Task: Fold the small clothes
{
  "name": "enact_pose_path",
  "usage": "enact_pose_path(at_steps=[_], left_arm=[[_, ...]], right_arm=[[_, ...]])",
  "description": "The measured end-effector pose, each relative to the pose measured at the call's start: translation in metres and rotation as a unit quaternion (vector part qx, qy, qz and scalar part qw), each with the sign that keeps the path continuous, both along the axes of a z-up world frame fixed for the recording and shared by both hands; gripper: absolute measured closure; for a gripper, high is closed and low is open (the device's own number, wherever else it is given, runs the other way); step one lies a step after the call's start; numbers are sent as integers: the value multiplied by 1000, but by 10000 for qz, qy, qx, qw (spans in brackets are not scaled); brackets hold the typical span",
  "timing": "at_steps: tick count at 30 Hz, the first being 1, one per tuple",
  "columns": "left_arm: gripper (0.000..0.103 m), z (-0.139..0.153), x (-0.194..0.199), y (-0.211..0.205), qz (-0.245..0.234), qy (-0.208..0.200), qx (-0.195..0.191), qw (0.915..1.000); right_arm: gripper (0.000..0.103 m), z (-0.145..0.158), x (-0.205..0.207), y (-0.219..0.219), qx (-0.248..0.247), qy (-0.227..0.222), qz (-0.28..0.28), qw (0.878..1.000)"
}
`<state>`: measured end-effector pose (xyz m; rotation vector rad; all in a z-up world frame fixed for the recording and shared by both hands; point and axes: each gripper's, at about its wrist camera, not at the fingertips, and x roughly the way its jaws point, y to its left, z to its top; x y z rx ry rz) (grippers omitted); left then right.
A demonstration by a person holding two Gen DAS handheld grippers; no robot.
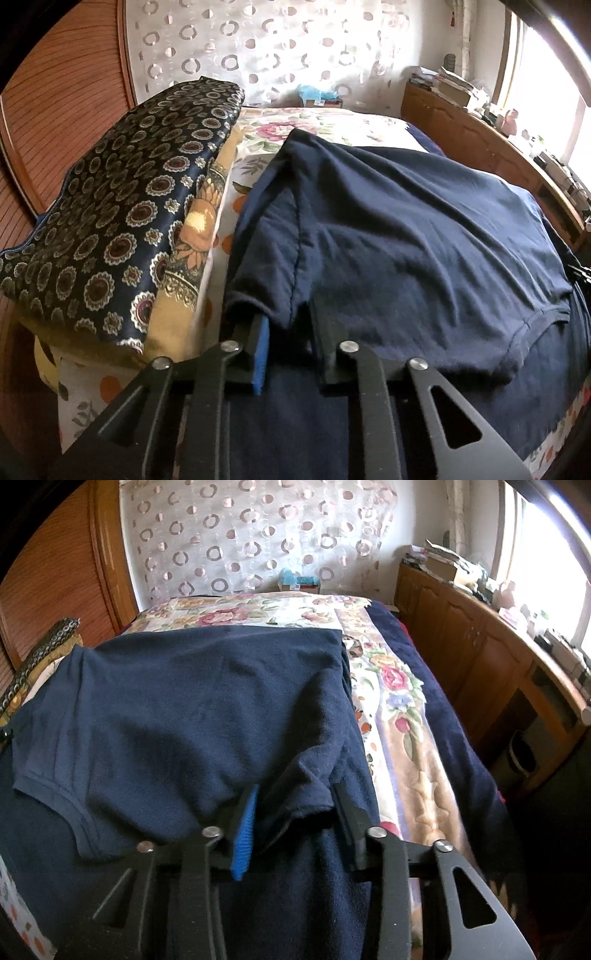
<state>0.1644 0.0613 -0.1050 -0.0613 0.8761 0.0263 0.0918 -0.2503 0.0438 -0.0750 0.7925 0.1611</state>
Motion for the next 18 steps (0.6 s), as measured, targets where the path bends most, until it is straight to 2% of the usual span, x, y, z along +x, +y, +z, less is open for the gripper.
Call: enact_pose_path(at_steps=[1, 3, 12, 18], left_arm=[[91, 0, -1, -2, -30, -21, -9, 10000], [95, 3, -3, -4, -93, -100, -55, 9999], [97, 46, -26, -6, -230, -856, -310, 9956], [97, 64, -47, 8, -178, -1199, -440, 9916]], right_arm=[[93, 2, -1, 1, 49, -12, 70, 10000], [95, 6, -4, 2, 139, -59, 224, 9996], [97, 45, -25, -17, 587, -687, 278, 9955], [97, 53, -47, -24, 681, -921, 287, 9930]])
